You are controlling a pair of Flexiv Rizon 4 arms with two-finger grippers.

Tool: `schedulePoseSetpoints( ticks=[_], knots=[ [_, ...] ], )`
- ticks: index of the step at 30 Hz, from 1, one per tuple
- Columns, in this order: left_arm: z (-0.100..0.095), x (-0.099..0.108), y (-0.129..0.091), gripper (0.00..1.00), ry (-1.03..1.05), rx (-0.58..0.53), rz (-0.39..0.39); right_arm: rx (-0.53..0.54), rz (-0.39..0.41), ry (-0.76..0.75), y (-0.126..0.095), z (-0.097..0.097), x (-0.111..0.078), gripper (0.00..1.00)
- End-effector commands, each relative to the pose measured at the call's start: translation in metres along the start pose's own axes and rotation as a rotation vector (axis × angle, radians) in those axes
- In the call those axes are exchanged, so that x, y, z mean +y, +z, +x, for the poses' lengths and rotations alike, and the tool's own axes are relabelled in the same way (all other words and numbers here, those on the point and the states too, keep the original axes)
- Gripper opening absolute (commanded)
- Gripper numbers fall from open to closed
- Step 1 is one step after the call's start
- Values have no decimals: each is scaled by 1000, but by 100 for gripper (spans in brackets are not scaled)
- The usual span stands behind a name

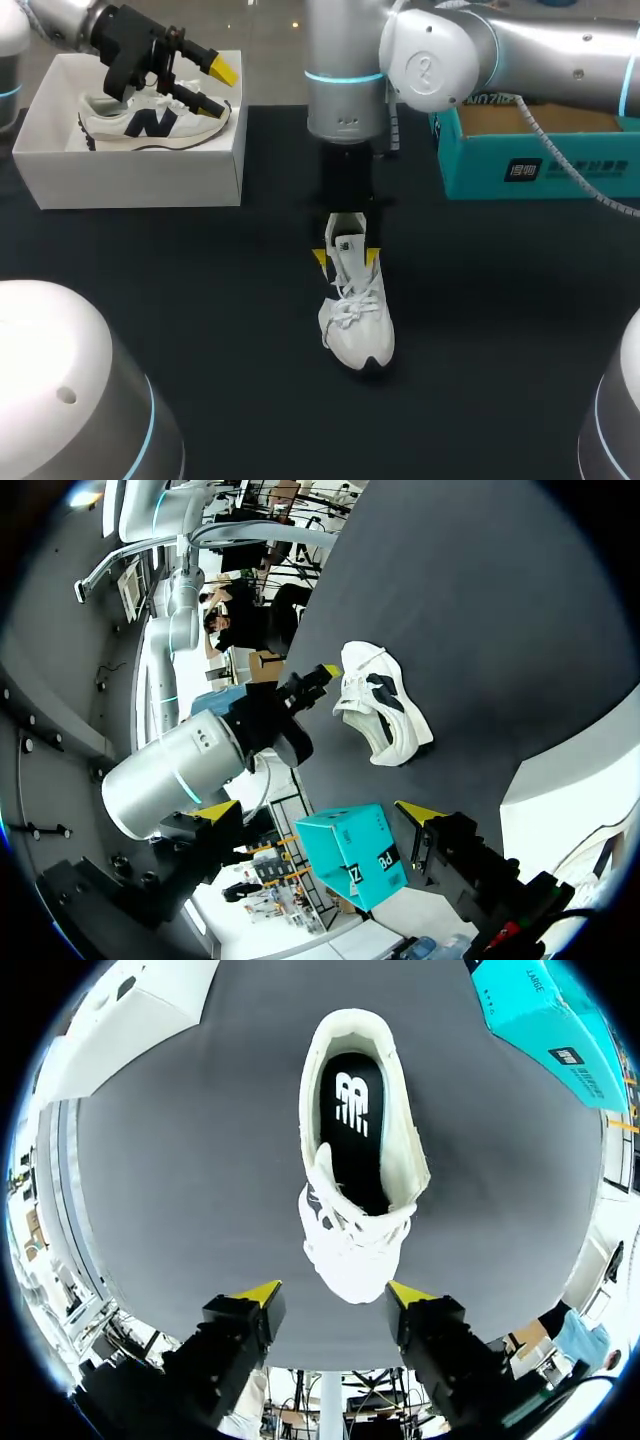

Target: Take the shoe out of the shoebox, open the shoe tongue, remove and reinsert the insole, then place the shoe into the shoebox

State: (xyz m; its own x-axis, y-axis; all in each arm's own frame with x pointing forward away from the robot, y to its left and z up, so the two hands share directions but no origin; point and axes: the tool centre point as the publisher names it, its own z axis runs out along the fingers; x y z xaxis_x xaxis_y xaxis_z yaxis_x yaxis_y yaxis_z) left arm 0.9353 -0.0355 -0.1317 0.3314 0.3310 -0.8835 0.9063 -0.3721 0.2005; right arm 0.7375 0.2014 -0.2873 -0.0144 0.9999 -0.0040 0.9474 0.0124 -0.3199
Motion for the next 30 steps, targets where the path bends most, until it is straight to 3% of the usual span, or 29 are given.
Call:
schedulePoseSetpoints(
  ticks=[1, 10, 22, 27, 30],
  knots=[
    [0, 0, 0, 100, 1, 2, 1, 19, -68, -2, 6, -11, -5, 0],
    [0, 0, 0, 100, 1, 2, 1, 35, -72, -38, 12, -8, 17, 0],
    [0, 0, 0, 100, 1, 2, 1, 5, -61, -48, 19, -27, 57, 0],
    [0, 0, 0, 100, 1, 2, 1, 12, -38, -59, 26, -27, 61, 0],
    [0, 0, 0, 100, 1, 2, 1, 10, -46, -56, 20, -23, 52, 0]
  ],
)
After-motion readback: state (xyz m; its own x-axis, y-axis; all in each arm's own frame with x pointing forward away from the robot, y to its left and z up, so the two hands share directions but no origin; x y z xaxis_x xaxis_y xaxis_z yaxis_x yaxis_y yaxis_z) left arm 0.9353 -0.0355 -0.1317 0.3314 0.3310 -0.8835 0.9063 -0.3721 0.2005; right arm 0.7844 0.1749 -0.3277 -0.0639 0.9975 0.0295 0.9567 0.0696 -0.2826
